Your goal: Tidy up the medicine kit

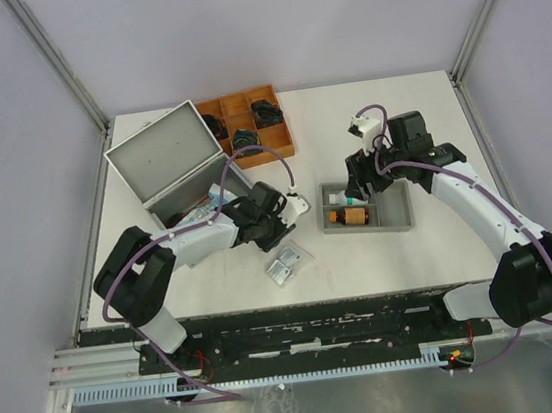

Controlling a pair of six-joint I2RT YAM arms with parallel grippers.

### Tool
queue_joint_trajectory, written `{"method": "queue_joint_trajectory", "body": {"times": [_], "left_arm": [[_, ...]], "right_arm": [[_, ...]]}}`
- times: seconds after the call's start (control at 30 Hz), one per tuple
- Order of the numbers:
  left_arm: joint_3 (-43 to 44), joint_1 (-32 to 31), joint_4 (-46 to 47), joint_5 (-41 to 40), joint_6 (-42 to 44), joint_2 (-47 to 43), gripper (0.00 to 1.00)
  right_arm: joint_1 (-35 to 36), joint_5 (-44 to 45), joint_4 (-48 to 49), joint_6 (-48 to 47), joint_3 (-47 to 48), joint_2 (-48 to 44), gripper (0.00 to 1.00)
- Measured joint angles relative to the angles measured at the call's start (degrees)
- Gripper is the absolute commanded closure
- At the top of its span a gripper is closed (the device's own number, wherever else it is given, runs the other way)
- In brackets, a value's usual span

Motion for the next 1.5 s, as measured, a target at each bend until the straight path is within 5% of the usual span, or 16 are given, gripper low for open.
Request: {"method": "queue_joint_trajectory", "body": {"times": [0.53,0.8,1.23,1.5], "left_arm": [[-0.72,0.52,1.6,5.92,0.0,-11.54,0.69],[-1.97,2.75,5.7,14.12,-1.64,-20.17,0.7],[-3.1,7.65,31.34,32.28,-24.68,-21.73,0.7],[-7.56,7.69,44.37,37.55,-37.13,-19.63,0.69]], "right_arm": [[-1.16,-3.8,4.61,2.78,-3.8,-1.49,0.26],[-1.05,-17.94,25.27,15.56,-12.13,-3.96,0.22],[5.79,-20.7,58.9,37.42,-14.86,-3.1,0.2],[7.96,-20.06,65.11,42.05,-17.2,-2.38,0.44]]}}
